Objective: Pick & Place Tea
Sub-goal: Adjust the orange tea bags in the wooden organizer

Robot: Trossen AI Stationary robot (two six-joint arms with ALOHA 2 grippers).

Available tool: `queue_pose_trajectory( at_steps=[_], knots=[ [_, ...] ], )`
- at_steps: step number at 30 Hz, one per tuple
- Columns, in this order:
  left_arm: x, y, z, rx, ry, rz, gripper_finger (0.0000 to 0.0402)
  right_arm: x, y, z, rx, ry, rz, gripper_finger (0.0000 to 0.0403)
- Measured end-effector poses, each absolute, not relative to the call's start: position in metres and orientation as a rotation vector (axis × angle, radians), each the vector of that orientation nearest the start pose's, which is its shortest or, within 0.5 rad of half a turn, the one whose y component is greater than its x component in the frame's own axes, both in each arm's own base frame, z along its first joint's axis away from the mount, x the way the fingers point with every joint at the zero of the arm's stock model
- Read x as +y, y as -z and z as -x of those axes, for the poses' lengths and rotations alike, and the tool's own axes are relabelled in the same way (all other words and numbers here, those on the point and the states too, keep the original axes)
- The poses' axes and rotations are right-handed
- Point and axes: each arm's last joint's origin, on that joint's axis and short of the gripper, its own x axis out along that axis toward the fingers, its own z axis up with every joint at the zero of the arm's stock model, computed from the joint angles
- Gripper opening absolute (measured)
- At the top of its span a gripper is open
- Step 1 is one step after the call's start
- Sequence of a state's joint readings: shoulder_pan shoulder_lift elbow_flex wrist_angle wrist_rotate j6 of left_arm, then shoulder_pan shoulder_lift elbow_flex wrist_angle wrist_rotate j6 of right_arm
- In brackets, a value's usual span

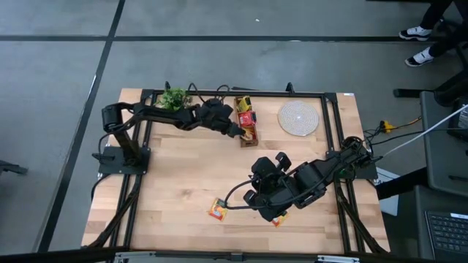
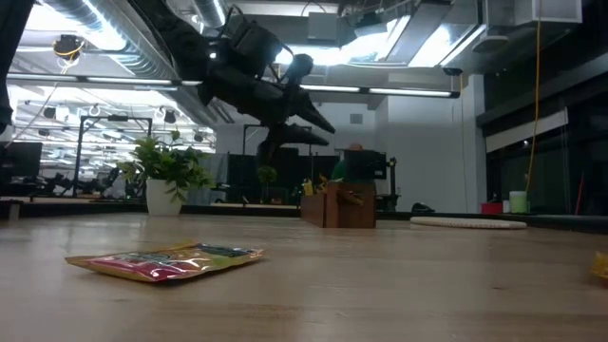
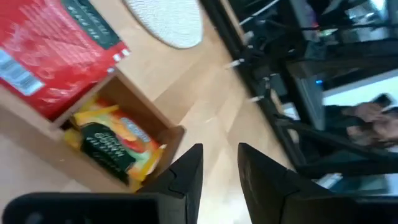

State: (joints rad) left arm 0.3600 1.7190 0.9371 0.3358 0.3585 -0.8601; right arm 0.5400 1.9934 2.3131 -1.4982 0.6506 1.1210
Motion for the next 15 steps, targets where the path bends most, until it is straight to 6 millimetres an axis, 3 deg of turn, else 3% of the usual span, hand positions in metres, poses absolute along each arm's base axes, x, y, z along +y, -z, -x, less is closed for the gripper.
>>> queue_pose_trajectory(
  at_steps=[4, 9, 15],
  knots=[
    [0.11, -0.192, -0.337, 0.467, -0.228, 0.927, 0.0073, 0.179, -0.394, -0.332, 0.764, 0.593, -0.371, 0.0082],
    [0.1, -0.191, -0.339, 0.503, -0.193, 0.861, 0.001, 0.179, -0.394, -0.332, 0.764, 0.594, -0.371, 0.0082],
    [0.097, -0.189, -0.339, 0.513, -0.249, 0.832, 0.0002, 0.178, -0.394, -0.332, 0.763, 0.595, -0.371, 0.0082]
  ],
)
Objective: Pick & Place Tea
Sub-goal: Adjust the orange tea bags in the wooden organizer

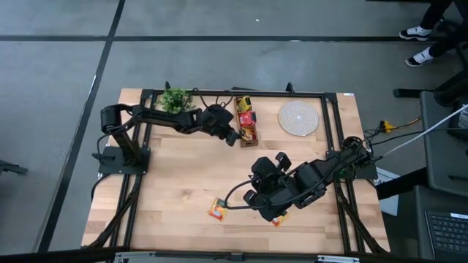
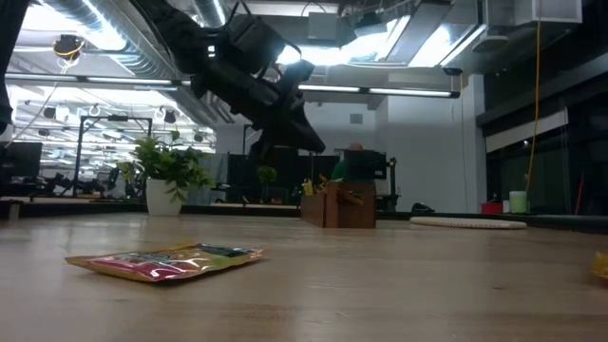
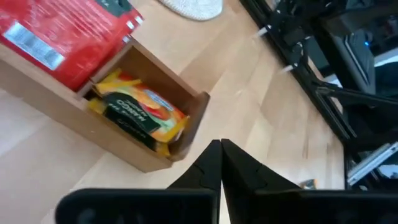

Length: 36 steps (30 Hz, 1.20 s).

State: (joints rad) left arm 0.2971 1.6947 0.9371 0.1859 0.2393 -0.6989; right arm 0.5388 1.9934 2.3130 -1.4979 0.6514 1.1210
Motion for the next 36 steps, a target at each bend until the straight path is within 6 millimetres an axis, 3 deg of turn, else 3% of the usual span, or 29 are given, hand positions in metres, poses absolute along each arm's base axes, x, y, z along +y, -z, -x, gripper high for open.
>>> queue_pose_trajectory(
  at_steps=[11, 28, 36],
  knots=[
    [0.105, -0.183, -0.333, 0.554, -0.386, 0.764, 0.0002, 0.178, -0.394, -0.333, 0.761, 0.593, -0.374, 0.0082],
    [0.089, -0.178, -0.342, 0.526, -0.411, 0.677, 0.0002, 0.171, -0.394, -0.336, 0.766, 0.615, -0.368, 0.0082],
    [0.085, -0.162, -0.348, 0.559, -0.399, 0.705, 0.0002, 0.171, -0.394, -0.336, 0.766, 0.615, -0.369, 0.0082]
  ],
)
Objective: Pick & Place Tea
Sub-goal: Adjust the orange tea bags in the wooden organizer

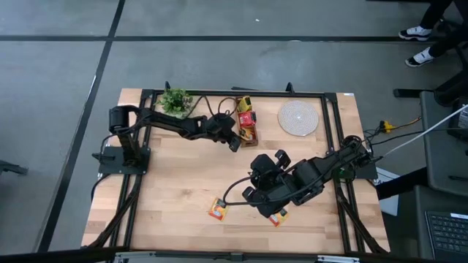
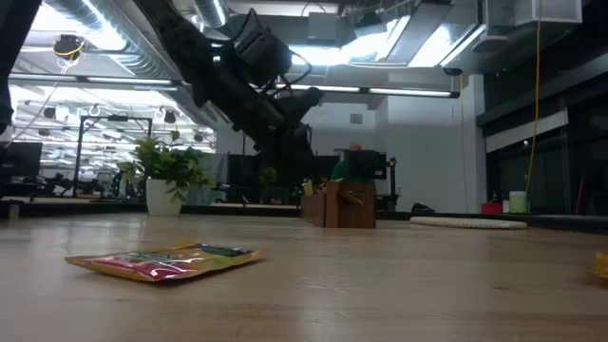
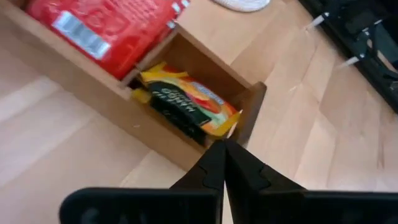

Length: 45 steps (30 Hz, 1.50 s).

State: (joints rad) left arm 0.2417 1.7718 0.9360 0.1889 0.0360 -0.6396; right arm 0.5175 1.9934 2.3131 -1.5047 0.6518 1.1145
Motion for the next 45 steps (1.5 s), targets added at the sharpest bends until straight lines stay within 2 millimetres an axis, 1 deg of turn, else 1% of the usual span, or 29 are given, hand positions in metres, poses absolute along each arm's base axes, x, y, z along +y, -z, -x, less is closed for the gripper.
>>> queue_pose_trajectory(
  at_steps=[4, 8, 10, 16, 22, 25, 29, 33, 38, 42, 45],
  knots=[
    [0.081, -0.162, -0.353, 0.534, -0.363, 0.715, 0.0002, 0.171, -0.394, -0.336, 0.766, 0.615, -0.371, 0.0082],
    [0.079, -0.164, -0.353, 0.526, -0.38, 0.696, 0.0002, 0.171, -0.394, -0.336, 0.766, 0.615, -0.372, 0.0082],
    [0.08, -0.167, -0.352, 0.508, -0.391, 0.69, 0.0002, 0.171, -0.394, -0.336, 0.766, 0.615, -0.372, 0.0082],
    [0.087, -0.168, -0.35, 0.499, -0.422, 0.677, 0.0002, 0.171, -0.394, -0.336, 0.766, 0.615, -0.372, 0.0082],
    [0.094, -0.185, -0.345, 0.434, -0.426, 0.708, 0.0005, 0.171, -0.394, -0.336, 0.766, 0.615, -0.372, 0.0082],
    [0.098, -0.193, -0.344, 0.391, -0.384, 0.753, 0.0009, 0.171, -0.394, -0.335, 0.767, 0.616, -0.37, 0.0082],
    [0.105, -0.2, -0.345, 0.351, -0.24, 0.848, 0.0014, 0.17, -0.394, -0.335, 0.773, 0.62, -0.363, 0.0082],
    [0.113, -0.201, -0.343, 0.35, -0.186, 0.964, 0.004, 0.17, -0.394, -0.334, 0.776, 0.621, -0.36, 0.0082],
    [0.122, -0.193, -0.335, 0.417, -0.262, 1.099, 0.0095, 0.17, -0.394, -0.334, 0.776, 0.622, -0.36, 0.0082],
    [0.123, -0.188, -0.331, 0.49, -0.265, 1.099, 0.0133, 0.17, -0.394, -0.334, 0.774, 0.624, -0.363, 0.0082],
    [0.122, -0.187, -0.331, 0.506, -0.255, 1.086, 0.0151, 0.17, -0.394, -0.334, 0.775, 0.626, -0.362, 0.0082]
  ],
)
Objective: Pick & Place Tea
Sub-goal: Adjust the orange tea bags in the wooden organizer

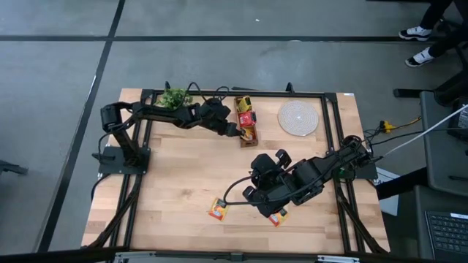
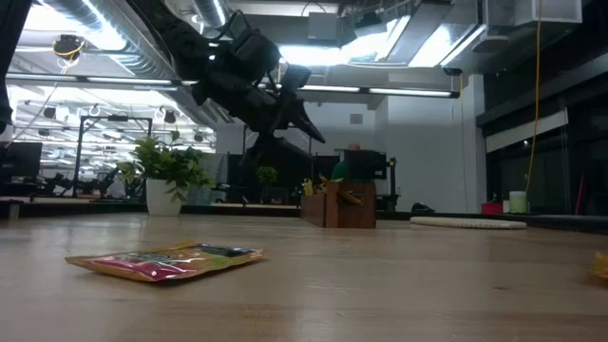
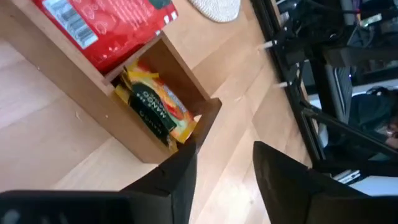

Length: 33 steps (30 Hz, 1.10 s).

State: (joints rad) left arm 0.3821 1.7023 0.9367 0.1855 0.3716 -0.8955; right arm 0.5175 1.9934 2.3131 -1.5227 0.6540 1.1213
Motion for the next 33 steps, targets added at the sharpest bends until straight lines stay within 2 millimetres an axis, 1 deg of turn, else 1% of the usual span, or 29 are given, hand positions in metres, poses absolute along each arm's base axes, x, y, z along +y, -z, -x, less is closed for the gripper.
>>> queue_pose_trajectory(
  at_steps=[4, 12, 25, 29, 33],
  knots=[
    [0.121, -0.186, -0.33, 0.507, -0.263, 1.091, 0.0156, 0.17, -0.394, -0.334, 0.775, 0.626, -0.361, 0.0082],
    [0.122, -0.18, -0.328, 0.548, -0.339, 1.077, 0.0144, 0.17, -0.393, -0.334, 0.776, 0.626, -0.361, 0.0082],
    [0.124, -0.179, -0.327, 0.523, -0.407, 1.115, 0.0143, 0.17, -0.394, -0.334, 0.776, 0.626, -0.36, 0.0082],
    [0.124, -0.177, -0.33, 0.527, -0.415, 1.139, 0.0143, 0.17, -0.394, -0.334, 0.776, 0.625, -0.359, 0.0082],
    [0.126, -0.177, -0.338, 0.555, -0.408, 1.135, 0.0143, 0.17, -0.393, -0.334, 0.777, 0.625, -0.356, 0.0082]
  ],
)
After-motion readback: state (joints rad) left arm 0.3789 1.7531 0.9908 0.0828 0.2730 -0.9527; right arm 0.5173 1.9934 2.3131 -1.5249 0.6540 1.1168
